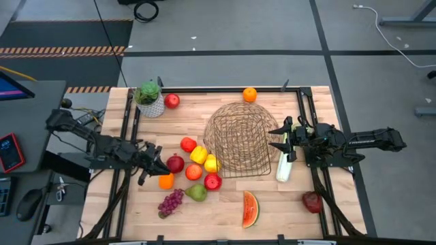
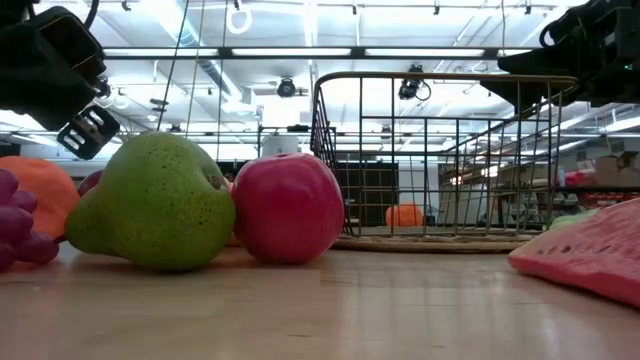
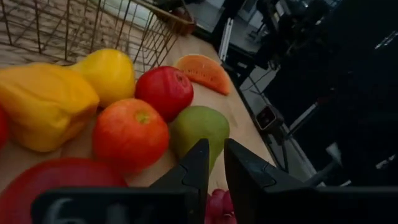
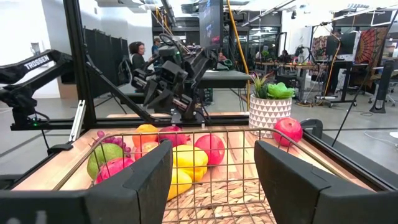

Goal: Build produce basket
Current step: Put the bottom orange into the wire basket

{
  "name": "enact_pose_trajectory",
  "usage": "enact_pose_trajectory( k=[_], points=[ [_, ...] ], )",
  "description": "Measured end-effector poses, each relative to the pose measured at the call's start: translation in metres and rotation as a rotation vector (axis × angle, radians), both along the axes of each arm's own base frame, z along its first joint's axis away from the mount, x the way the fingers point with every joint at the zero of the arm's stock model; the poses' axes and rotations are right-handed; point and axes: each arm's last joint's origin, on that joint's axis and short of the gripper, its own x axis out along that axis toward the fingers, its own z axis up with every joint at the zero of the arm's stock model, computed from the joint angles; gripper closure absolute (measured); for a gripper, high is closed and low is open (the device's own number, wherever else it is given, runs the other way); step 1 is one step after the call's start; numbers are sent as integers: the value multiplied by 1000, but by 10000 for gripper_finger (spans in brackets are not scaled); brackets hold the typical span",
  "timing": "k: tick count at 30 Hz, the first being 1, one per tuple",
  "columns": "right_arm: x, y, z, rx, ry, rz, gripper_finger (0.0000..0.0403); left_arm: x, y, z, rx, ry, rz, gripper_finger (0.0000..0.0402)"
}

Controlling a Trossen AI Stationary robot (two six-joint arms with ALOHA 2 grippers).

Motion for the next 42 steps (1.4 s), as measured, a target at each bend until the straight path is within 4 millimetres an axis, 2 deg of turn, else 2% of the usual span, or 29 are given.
enact_pose_trajectory(
  k=[8, 13, 17, 23, 31, 38, 42],
  points=[
    [0, 0, 0, 0, 0, 0, 172, 15, -14, 15, 80, 76, 32, 344],
    [0, 0, 0, 0, 0, 0, 172, 27, -20, 16, 166, 124, 37, 343],
    [0, 0, 0, 0, 0, 0, 172, 36, -24, 15, 210, 165, 72, 327],
    [0, 0, 0, 0, 0, 0, 172, 49, -29, 18, 295, 294, 71, 269],
    [0, 0, 0, 0, 0, 0, 172, 65, -38, 44, 398, 559, 83, 177],
    [0, 0, 0, 0, 0, 0, 172, 72, -42, 56, 326, 715, 180, 99],
    [0, 0, 0, 0, 0, 0, 172, 72, -41, 66, 252, 784, 259, 85]
  ],
)
